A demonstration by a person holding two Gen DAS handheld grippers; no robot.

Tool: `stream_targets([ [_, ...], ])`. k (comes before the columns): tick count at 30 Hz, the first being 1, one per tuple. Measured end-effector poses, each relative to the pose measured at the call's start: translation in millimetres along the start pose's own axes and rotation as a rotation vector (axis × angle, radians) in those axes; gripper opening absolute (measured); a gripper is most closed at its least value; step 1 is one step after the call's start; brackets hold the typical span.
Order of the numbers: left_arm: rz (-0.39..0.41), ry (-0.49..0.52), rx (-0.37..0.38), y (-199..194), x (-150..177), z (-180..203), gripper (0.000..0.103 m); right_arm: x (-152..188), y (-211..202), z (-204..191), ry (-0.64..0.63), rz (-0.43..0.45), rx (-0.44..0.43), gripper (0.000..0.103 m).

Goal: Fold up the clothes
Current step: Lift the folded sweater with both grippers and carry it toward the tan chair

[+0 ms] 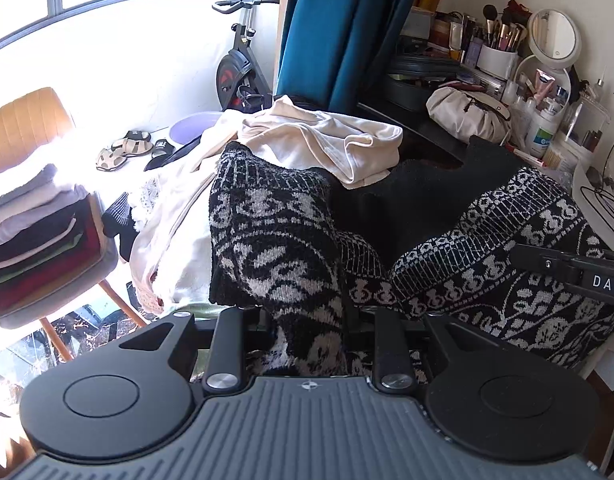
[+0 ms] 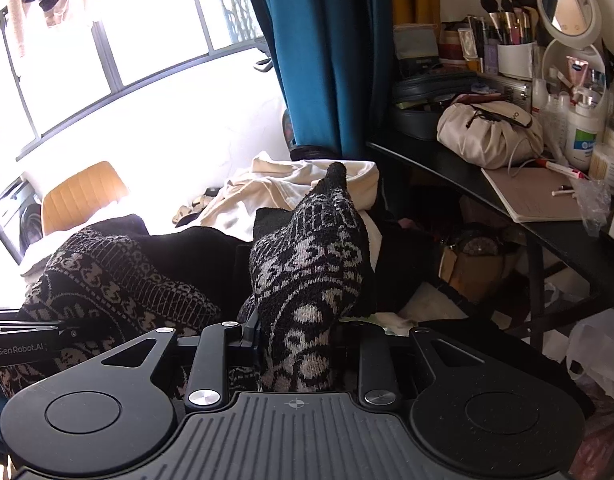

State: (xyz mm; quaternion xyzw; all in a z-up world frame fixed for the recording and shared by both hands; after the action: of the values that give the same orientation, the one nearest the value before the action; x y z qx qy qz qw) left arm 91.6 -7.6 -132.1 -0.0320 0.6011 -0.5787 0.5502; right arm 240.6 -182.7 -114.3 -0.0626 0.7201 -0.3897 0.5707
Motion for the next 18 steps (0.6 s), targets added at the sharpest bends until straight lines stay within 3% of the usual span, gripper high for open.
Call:
stream_targets([
  [10, -0.031, 0.043, 0.179, 8.3, -54.9, -89.3, 0.026, -36.8, 27.6, -93.0, -0.002, -0.023, 0.172, 0.024],
  [18, 0.002, 0.052, 0.219, -11.3, -108.3, -175.0, 0.026, -84.8, 48.9, -191.8, 0.041, 0.012, 0.246, 0.024],
])
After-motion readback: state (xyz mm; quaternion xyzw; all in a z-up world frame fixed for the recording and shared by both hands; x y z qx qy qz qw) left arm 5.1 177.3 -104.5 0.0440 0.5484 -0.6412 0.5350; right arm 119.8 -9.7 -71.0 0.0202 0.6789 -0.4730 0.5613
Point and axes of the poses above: each gripper's, at about its wrist camera, not at the fingertips, and y roughly the way its jaws point, z to its right, x to its underside, the point moved 9 cm from there along y, roughly the way its jaws point, and after that the axes turned 14 degrees about -y, right-handed, at the moved point
